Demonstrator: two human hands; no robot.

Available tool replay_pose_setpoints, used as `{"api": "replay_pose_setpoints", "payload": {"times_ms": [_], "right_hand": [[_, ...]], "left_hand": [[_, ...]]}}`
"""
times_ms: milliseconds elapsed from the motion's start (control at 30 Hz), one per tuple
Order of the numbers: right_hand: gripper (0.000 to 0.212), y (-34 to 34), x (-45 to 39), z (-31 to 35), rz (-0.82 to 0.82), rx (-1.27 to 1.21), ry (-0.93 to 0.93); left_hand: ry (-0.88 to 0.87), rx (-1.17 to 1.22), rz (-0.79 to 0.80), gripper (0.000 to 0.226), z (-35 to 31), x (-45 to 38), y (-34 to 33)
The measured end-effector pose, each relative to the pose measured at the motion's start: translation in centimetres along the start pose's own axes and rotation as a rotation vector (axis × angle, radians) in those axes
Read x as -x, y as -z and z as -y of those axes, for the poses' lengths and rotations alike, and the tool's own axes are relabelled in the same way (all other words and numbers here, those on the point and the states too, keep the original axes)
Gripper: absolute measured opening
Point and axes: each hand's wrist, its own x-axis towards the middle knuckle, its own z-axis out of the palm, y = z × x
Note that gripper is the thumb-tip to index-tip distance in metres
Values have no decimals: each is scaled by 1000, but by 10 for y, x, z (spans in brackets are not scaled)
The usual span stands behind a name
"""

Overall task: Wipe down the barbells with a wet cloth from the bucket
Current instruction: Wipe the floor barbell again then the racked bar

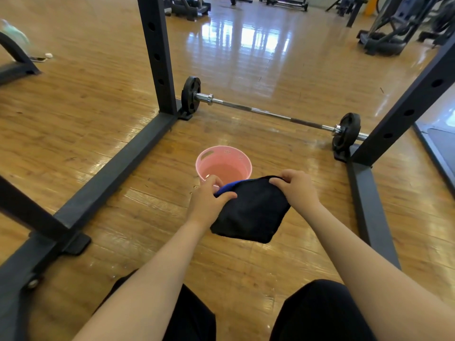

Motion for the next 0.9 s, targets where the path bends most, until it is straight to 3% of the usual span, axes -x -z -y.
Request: {"api": "replay_pose_setpoints", "payload": {"times_ms": [133,233,467,533,733,900], "right_hand": [[19,0,3,5,-15,21,0],[20,-1,4,5,5,82,-22],[20,-6,9,6,-17,68,-51],[17,-8,11,6,-45,44,-59],[14,-15,15,4,-164,-64,-150],[15,-32,21,13,-102,-100,-186]], "left_hand": [[-1,-100,137,28,0,3,-3],[-71,-194,125,10,2,2,-7],[-71,-383,94,4,-1,4,-14],[-43,-416,107,17,0,4,-15],[205,-158,197,20,-5,3,-19],[358,114,161,21,-14,3,-27]]}}
